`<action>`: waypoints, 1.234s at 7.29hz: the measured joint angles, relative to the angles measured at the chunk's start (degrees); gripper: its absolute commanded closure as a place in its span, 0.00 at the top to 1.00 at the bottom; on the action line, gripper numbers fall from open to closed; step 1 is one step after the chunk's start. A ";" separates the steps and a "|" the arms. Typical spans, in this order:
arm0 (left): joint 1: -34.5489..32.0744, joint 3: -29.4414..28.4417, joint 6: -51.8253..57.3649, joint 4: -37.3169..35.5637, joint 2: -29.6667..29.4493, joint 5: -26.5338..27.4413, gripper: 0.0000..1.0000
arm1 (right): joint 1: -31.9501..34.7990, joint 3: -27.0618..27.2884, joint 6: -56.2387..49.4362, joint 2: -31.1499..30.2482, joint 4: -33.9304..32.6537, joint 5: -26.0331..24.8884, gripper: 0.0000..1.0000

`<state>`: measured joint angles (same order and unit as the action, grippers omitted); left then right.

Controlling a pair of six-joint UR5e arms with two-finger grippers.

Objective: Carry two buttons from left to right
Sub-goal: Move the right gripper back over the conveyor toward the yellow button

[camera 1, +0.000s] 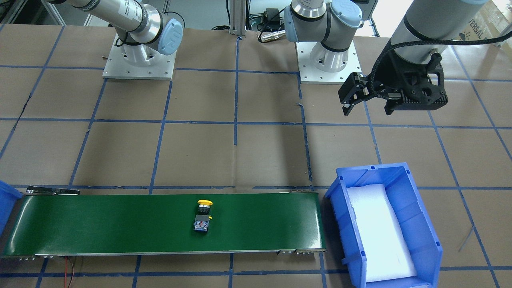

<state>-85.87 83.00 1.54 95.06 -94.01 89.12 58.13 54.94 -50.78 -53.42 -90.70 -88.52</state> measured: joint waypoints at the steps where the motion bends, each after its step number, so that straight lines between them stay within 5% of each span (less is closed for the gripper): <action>1: 0.00 -0.01 0.00 -0.03 -0.02 -0.05 1.00 | 3.69 0.17 1.04 -0.41 -1.27 0.14 0.62; 9: 0.00 -0.03 -0.07 -0.30 -0.12 -0.19 1.00 | 26.45 4.89 42.12 -0.21 -3.42 3.82 0.64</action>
<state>-85.87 82.97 1.48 94.76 -94.13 88.93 84.58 59.83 -8.67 -53.64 -94.12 -84.71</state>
